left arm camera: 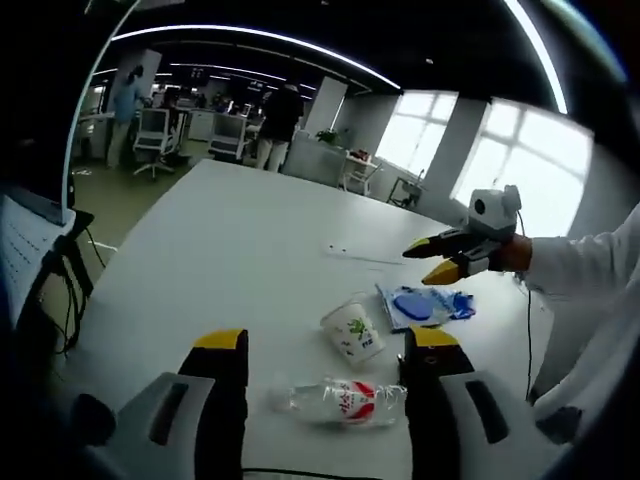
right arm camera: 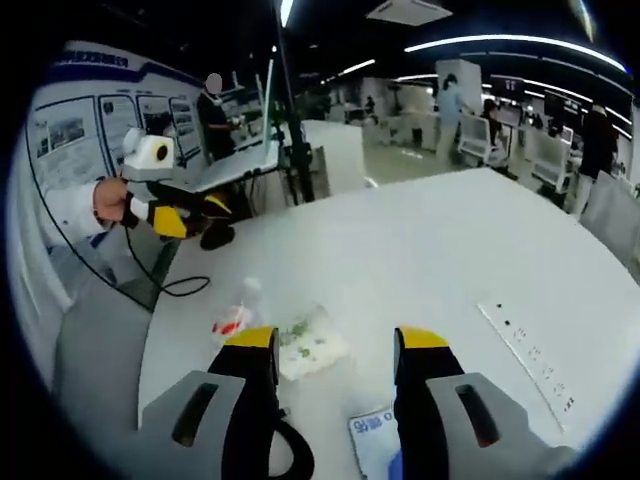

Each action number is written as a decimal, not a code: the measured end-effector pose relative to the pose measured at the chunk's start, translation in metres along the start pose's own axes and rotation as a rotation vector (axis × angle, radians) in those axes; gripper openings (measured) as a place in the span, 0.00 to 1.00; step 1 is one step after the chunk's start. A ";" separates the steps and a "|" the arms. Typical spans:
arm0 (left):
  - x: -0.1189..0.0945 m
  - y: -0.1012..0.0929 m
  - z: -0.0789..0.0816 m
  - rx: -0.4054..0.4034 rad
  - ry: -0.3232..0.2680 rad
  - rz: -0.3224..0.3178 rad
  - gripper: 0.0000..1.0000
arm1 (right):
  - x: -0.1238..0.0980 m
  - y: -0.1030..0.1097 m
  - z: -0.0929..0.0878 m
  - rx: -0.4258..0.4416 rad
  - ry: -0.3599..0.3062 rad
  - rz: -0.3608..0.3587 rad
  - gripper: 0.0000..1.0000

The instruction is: Arrange the tabletop items into an orderly group along one side of the table until the central work area is clear of visible clutter.

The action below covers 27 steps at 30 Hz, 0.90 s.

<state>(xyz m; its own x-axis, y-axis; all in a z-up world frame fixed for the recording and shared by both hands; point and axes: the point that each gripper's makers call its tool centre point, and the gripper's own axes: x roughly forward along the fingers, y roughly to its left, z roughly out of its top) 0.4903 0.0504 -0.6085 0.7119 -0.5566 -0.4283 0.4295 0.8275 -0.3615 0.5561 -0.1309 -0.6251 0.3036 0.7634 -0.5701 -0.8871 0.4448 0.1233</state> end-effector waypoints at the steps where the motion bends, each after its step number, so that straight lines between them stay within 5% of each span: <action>1: -0.002 0.001 -0.001 -0.002 -0.002 -0.002 0.64 | 0.003 0.002 0.000 -0.020 0.018 0.013 0.44; 27: -0.020 -0.025 -0.047 0.007 0.052 -0.211 0.84 | 0.061 0.018 -0.012 -0.154 0.228 0.256 0.39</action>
<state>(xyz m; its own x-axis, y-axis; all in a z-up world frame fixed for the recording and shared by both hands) 0.4391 0.0373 -0.6297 0.5764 -0.7202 -0.3861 0.5697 0.6929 -0.4420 0.5541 -0.0822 -0.6672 -0.0047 0.7089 -0.7052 -0.9713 0.1645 0.1719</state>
